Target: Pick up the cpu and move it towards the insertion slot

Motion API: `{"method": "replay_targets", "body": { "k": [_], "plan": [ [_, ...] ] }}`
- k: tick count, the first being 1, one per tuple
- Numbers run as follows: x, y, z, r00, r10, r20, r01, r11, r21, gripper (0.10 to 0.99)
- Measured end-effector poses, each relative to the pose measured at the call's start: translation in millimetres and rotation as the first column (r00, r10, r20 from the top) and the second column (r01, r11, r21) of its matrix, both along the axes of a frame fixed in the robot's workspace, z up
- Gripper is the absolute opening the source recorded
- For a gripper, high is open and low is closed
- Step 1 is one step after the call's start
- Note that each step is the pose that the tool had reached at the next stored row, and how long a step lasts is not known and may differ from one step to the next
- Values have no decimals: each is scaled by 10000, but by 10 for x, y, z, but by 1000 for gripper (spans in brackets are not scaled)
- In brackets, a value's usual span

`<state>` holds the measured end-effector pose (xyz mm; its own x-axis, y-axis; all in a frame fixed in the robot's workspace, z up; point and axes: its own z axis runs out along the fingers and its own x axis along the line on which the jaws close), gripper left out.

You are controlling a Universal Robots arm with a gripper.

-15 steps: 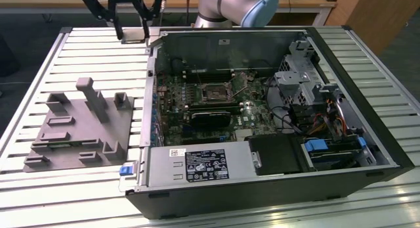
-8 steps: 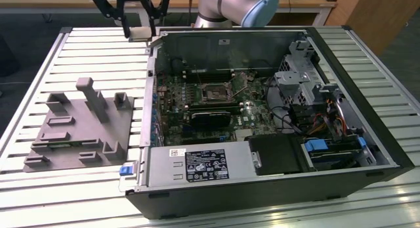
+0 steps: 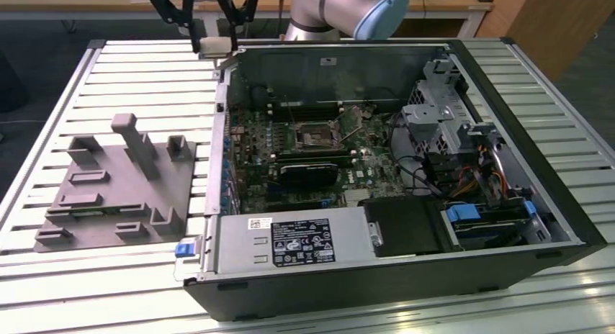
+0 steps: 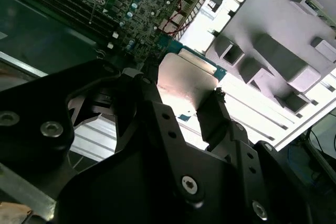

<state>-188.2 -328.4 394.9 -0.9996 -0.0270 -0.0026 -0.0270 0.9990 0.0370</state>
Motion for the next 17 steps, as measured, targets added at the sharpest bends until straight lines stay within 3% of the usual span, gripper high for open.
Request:
{"method": "replay_targets", "body": {
  "k": [13, 17],
  "plan": [
    [213, 97, -1, 10000, 0, 1, 0, 10000, 1, 541],
    [306, 157, -2, 10000, -1, 0, 1, 10000, 0, 541]
  ]
}}
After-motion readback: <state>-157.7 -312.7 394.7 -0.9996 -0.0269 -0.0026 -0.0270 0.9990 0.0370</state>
